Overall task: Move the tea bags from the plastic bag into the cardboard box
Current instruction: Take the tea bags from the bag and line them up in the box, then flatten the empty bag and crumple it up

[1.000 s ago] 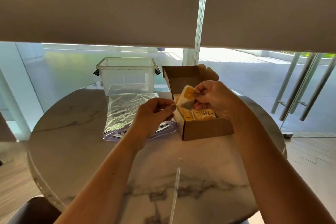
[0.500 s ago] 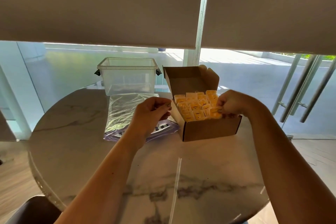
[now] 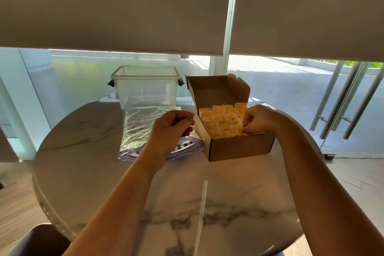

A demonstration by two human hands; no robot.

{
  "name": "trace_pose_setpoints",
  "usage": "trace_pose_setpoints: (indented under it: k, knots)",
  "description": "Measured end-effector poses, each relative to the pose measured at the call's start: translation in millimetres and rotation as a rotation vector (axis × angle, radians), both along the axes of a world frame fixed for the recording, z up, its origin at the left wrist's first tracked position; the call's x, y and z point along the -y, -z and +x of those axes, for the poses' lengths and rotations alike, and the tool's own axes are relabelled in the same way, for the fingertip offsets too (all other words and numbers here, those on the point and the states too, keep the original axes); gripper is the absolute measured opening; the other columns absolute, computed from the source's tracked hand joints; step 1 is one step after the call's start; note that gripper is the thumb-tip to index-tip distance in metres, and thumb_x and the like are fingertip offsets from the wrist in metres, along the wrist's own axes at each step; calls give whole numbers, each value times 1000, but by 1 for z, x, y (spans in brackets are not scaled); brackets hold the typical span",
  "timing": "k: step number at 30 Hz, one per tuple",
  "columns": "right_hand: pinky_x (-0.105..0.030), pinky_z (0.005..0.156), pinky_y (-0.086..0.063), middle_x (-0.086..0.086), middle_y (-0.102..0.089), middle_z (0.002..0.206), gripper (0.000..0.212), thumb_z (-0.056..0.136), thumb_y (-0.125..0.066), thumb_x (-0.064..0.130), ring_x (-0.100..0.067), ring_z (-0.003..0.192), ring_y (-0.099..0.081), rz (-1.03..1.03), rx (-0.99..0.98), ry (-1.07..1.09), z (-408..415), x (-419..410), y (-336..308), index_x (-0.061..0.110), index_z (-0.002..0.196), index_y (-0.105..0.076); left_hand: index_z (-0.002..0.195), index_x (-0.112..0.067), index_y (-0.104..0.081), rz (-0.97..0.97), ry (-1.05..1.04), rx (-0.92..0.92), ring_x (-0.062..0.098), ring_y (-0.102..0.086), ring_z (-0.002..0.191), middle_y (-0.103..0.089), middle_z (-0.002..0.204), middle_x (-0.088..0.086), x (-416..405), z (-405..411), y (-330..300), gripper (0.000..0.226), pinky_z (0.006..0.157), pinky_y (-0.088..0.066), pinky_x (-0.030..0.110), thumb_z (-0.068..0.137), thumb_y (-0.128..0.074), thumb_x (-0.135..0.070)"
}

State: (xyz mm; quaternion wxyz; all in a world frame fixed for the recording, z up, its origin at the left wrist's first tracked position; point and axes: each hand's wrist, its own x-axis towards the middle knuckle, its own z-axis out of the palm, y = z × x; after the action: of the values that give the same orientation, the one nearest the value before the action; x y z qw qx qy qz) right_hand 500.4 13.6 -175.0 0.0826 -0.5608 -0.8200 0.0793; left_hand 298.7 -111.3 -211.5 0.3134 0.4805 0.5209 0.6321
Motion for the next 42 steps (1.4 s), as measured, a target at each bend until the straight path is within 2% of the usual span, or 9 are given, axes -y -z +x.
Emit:
trace_pose_setpoints:
  k: [6,10,14,18,22,28,33,37,42]
  knots:
    - [-37,89,-52,-13,-61,109,21,88,-56,14,-25,93,-58,101,59,53,-10,1,15,11,107,-64,95,-19,-65,-7,-28,-27,14,-65,79,-69,88,1,1,-1,-2,16,73,-55,25,92,-54,-9]
    - [-38,81,-55,-8,-64,102,15,88,-57,12,-22,85,-60,287,-78,5,-24,13,11,14,102,-62,101,-16,-65,34,-51,-32,13,-65,79,-69,89,1,2,-1,-5,14,74,-55,25,93,-54,-11]
    - [-24,77,-52,-2,-62,103,13,88,-60,14,-14,88,-56,375,-289,-175,-55,40,6,16,100,-64,93,-26,-64,133,-199,-84,13,-63,88,-69,92,-2,3,-18,-6,16,81,-51,27,91,-56,-12]
    - [-17,82,-43,0,-60,110,17,89,-60,16,-12,100,-53,258,-273,-414,-82,67,16,16,106,-65,107,-20,-65,83,-443,-524,17,-53,111,-63,109,-4,-4,-56,8,19,97,-40,34,91,-57,-14]
    - [-32,99,-39,-6,-53,120,26,88,-55,5,-21,119,-39,262,-93,-381,-93,66,38,12,113,-62,126,-16,-55,-185,-277,-826,24,-44,124,-53,133,8,-13,-80,29,38,105,-35,37,89,-62,-25]
    - [-31,101,-36,-8,-49,123,36,83,-49,-7,-24,123,-33,256,-51,-312,-87,58,40,8,113,-62,138,-18,-43,-508,-96,-1033,22,-39,130,-46,141,2,-10,-85,38,67,107,-27,29,83,-63,-48]
    - [-34,102,-36,-7,-52,122,34,85,-48,-4,-22,122,-34,291,-48,-275,-85,57,40,9,112,-62,111,-21,-66,-546,-120,-1181,22,-53,107,-64,110,3,-14,-71,37,56,98,-43,38,76,-60,-63]
    - [-33,101,-36,-8,-54,121,29,91,-51,11,-22,119,-43,357,-59,-259,-106,66,47,10,119,-57,82,-8,-69,-408,-113,-964,19,-66,65,-69,74,7,-13,-67,34,28,69,-54,30,88,-61,-34]
    - [-40,101,-39,-15,-48,131,46,95,-47,39,-30,120,-41,144,30,-269,-125,78,81,7,127,-50,121,-11,-58,-334,-344,-1025,29,-41,122,-52,126,11,-26,-88,38,31,103,-33,38,94,-51,-24]
